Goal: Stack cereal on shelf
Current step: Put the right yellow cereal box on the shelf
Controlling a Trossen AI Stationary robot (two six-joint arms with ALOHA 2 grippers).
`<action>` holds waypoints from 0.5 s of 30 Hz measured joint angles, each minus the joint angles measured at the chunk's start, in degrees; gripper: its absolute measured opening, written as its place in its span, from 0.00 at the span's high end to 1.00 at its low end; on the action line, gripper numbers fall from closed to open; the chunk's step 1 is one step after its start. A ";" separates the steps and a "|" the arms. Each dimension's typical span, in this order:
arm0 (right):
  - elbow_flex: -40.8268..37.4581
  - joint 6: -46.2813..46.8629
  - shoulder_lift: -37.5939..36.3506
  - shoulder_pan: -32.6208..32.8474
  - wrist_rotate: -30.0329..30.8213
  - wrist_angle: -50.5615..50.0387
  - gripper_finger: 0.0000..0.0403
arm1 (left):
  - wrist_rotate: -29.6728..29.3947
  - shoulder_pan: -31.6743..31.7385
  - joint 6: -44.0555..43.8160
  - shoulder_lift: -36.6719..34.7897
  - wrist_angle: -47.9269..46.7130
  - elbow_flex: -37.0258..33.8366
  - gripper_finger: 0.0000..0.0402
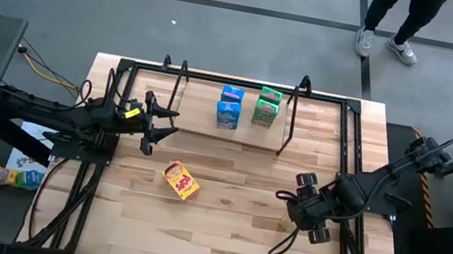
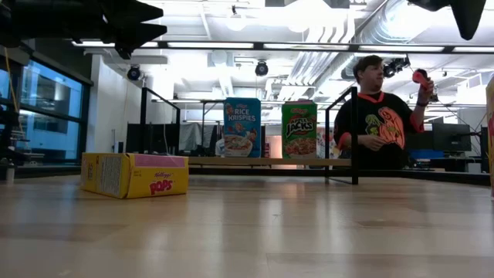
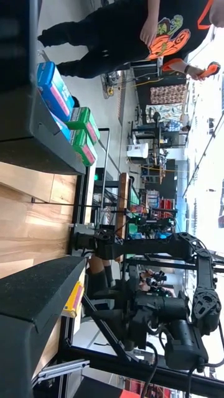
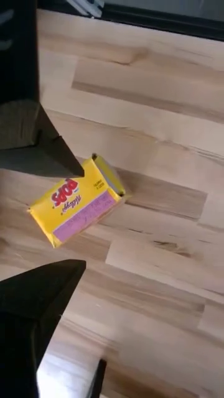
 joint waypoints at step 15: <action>-0.59 -0.02 0.00 -0.03 2.44 4.59 0.49 | 0.00 0.00 -0.09 0.00 -0.19 0.00 0.46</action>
